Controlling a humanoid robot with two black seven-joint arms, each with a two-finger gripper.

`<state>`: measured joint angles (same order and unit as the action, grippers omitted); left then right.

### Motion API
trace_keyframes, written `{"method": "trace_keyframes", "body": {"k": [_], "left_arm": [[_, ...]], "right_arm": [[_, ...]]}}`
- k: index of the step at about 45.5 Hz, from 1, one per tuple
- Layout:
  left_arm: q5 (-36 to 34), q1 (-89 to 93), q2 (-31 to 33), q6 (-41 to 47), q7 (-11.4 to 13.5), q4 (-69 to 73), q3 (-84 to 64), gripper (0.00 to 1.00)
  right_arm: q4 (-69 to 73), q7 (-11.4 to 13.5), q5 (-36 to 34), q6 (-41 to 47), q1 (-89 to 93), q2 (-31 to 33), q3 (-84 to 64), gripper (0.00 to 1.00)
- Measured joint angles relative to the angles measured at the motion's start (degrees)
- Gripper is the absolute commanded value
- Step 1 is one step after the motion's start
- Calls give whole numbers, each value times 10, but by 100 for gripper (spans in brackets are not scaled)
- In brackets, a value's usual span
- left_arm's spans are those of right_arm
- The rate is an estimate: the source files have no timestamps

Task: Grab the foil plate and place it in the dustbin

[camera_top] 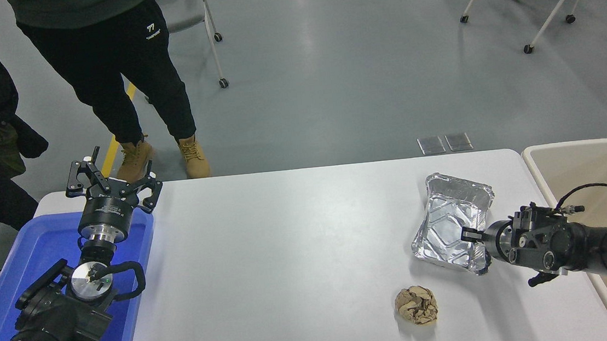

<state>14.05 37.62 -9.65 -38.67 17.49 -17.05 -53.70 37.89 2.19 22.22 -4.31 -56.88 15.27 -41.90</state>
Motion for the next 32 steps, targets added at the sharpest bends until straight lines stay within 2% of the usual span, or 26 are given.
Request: {"method": "trace_keyframes", "body": {"k": [18, 32], "left_arm": [[0, 0, 0, 0, 0, 0, 0, 99], [0, 0, 0, 0, 0, 0, 0, 99]], "right_arm": [[52, 0, -2, 26, -73, 51, -10, 0], [170, 2, -4, 112, -217, 132, -68, 0]]}}
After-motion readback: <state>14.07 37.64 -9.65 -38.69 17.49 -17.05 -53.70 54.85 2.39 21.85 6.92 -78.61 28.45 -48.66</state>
